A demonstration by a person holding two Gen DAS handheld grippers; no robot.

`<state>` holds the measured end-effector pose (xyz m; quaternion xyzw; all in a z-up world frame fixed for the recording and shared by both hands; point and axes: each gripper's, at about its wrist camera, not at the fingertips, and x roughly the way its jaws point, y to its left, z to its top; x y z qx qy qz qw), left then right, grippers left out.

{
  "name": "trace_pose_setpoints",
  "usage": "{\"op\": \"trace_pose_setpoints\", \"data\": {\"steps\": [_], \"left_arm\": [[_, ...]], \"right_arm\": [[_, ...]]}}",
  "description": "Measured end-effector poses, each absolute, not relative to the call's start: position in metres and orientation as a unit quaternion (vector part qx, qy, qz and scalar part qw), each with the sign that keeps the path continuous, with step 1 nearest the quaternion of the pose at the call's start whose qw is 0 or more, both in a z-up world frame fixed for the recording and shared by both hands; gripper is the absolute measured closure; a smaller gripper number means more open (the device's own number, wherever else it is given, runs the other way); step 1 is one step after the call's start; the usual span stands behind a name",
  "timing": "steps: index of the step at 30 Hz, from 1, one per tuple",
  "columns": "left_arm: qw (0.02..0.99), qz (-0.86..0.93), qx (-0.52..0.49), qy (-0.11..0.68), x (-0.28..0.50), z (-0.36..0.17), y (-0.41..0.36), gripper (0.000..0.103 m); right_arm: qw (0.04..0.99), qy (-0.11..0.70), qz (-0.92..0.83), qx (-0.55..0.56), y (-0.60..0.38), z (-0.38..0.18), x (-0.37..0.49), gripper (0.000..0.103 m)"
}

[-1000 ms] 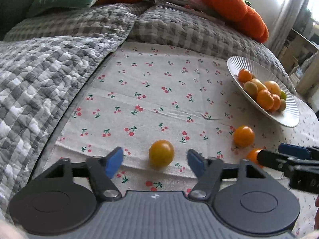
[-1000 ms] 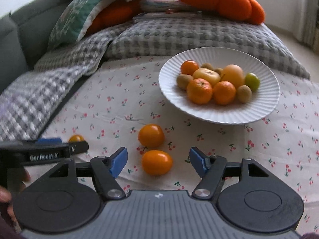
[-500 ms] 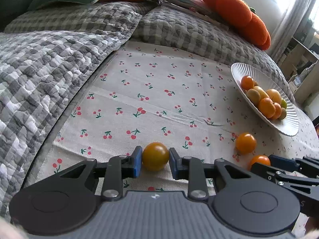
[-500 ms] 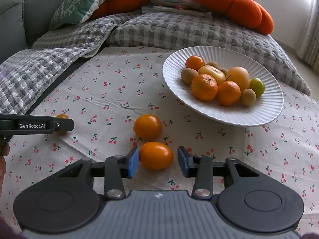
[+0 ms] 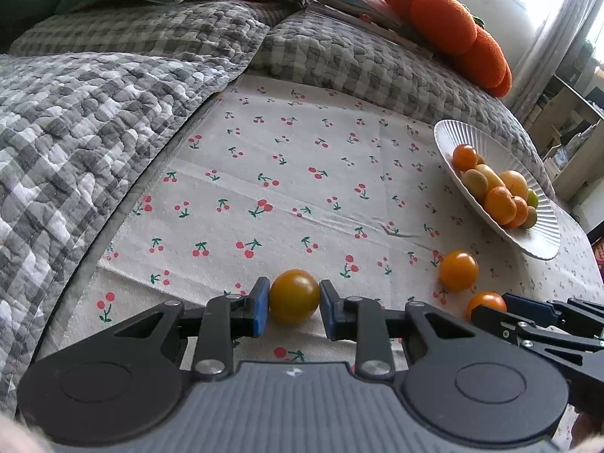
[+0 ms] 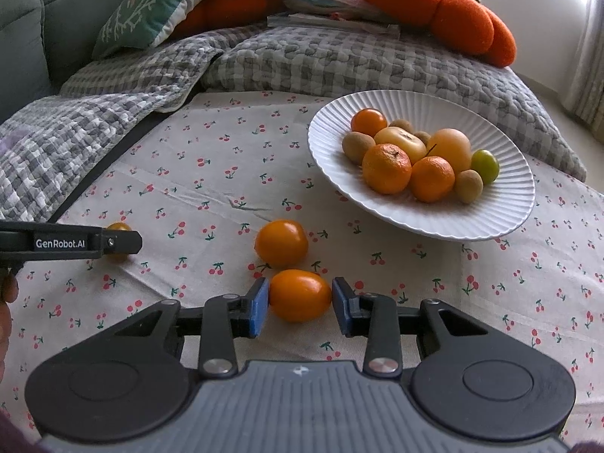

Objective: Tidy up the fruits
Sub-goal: 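Carry both cherry tomatoes over the white plate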

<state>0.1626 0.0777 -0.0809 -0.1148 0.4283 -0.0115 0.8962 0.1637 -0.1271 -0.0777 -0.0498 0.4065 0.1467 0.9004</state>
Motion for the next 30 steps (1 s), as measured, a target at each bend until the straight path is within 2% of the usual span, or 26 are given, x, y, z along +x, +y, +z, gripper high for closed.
{"op": "trace_pose_setpoints", "data": {"steps": [30], "left_arm": [[0.893, -0.064, -0.18, 0.409, 0.142, -0.053, 0.078, 0.082]], "right_arm": [[0.912, 0.371, 0.173, 0.021, -0.14, -0.038, 0.152, 0.07]]}}
